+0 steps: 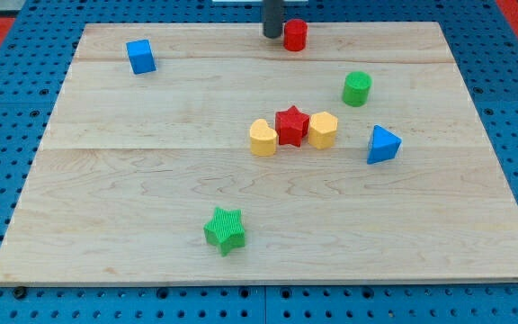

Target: Place blue triangle diagonally to the green star

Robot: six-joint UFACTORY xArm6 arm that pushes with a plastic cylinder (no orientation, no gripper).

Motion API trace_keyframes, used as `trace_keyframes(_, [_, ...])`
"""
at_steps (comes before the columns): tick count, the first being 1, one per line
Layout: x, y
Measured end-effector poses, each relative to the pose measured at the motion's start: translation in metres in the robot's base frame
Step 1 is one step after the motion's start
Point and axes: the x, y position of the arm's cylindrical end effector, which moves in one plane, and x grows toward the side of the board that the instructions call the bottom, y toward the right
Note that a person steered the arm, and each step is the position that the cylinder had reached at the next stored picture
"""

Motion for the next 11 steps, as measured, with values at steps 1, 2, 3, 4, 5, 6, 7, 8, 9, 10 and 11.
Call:
trace_keyframes(1, [0.021,0.022])
trace_keyframes(2, [0.067,0.023])
trace_keyframes(3, [0.109,0.128])
trace_keyframes(4, [0.149,0.119])
trace_keyframes(5, [0.175,0.132])
trace_keyframes(6, [0.246,0.127])
trace_keyframes(7, [0.241,0.096])
trace_keyframes(8, [0.226,0.014])
trace_keyframes(9, [0.256,0.038])
trace_keyframes(10, [0.278,0.075])
trace_keyframes(11, [0.296,-0.002])
